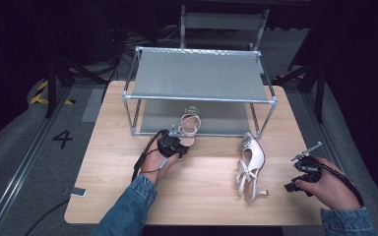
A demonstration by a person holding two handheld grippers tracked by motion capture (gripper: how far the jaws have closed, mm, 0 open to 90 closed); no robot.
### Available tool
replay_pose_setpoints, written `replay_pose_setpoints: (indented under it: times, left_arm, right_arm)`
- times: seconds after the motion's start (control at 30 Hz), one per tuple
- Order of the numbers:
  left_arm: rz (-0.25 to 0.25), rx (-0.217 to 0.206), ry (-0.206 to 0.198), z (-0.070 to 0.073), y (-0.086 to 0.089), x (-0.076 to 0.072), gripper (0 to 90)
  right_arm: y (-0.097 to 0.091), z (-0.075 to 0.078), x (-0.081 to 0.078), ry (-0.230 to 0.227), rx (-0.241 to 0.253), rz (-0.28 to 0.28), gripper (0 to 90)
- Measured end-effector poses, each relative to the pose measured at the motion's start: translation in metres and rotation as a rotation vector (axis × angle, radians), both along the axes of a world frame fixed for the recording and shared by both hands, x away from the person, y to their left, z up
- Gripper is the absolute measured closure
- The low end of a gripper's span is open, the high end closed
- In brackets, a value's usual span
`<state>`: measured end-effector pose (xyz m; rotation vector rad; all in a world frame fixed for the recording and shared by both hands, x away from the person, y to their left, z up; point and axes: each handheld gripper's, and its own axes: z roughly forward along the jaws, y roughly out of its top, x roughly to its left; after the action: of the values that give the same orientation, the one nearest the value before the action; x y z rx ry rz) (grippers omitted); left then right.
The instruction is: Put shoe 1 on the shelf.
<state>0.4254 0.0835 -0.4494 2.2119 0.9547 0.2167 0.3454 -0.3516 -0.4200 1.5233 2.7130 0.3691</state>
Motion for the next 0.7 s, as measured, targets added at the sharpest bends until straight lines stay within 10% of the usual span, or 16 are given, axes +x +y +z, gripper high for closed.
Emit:
replay_pose_setpoints:
  times: [0.7]
  left_arm:
    - [0.098, -0.092, -0.067, 0.011, -0.016, 0.047, 79.5]
  right_arm:
    - [-0.003, -0.001, -0.01, -0.024, -0.01, -0.019, 58.9]
